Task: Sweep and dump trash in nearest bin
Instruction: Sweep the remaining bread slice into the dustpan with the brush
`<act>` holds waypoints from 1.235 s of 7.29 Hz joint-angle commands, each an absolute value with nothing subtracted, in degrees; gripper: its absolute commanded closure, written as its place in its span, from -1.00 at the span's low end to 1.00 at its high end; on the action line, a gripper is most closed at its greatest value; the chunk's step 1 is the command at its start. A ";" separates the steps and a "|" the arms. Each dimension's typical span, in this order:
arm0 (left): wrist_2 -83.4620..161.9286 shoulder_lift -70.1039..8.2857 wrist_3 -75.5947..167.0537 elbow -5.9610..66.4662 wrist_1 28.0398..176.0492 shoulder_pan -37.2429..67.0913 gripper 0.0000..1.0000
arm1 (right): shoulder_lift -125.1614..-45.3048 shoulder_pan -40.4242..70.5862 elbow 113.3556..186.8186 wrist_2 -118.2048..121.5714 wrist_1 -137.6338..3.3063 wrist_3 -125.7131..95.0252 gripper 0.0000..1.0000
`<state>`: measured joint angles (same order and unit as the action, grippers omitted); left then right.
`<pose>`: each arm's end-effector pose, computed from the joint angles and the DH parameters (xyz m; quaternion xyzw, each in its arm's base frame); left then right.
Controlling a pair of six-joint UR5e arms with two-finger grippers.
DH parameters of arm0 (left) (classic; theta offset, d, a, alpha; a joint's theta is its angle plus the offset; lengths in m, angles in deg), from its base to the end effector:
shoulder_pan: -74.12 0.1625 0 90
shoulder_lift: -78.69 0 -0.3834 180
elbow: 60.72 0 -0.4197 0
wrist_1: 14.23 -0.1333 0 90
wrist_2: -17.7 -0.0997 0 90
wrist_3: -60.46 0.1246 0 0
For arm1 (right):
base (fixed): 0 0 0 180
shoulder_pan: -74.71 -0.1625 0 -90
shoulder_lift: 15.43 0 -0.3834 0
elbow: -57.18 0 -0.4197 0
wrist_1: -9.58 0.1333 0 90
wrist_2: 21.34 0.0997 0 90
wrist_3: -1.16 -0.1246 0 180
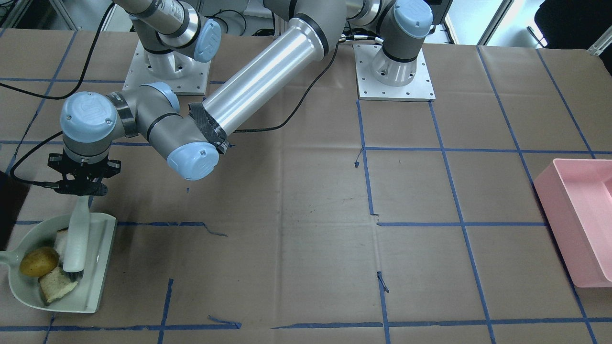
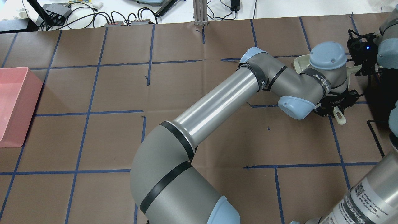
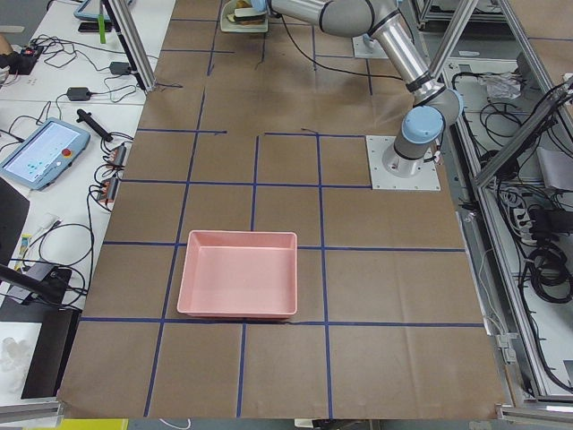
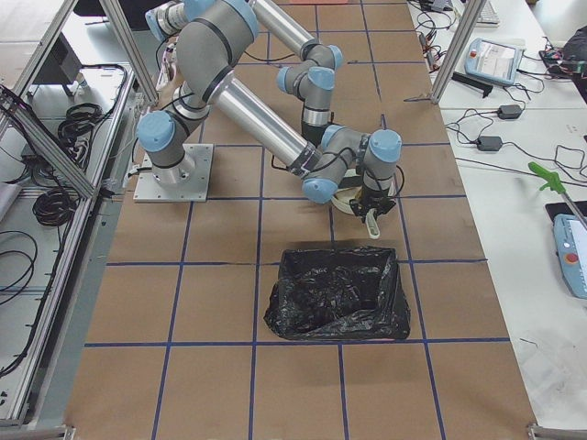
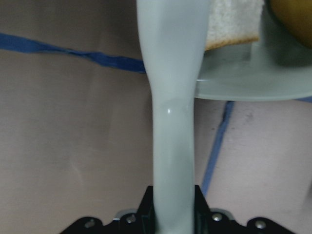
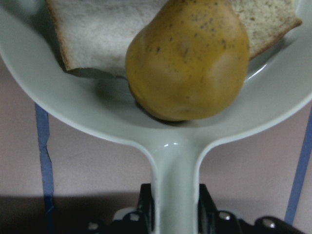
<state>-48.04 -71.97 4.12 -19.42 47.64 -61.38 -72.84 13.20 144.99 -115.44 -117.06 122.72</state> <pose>-0.7514 -0.4797 0.1821 0.0620 -0.9664 -0.0748 0.2379 -0.2156 -0.6580 0.1604 0.7229 -0.6879 -0.0205 0.0618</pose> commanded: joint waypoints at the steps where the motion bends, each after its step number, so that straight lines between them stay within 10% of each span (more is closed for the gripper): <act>1: -55.19 -68.21 5.34 -16.70 55.49 -61.14 1.00 | -72.91 13.19 144.90 -115.03 -116.54 122.71 1.00; 9: -67.29 -27.36 16.69 32.83 62.67 -53.41 1.00 | -73.34 13.10 144.89 -112.31 -114.52 122.53 1.00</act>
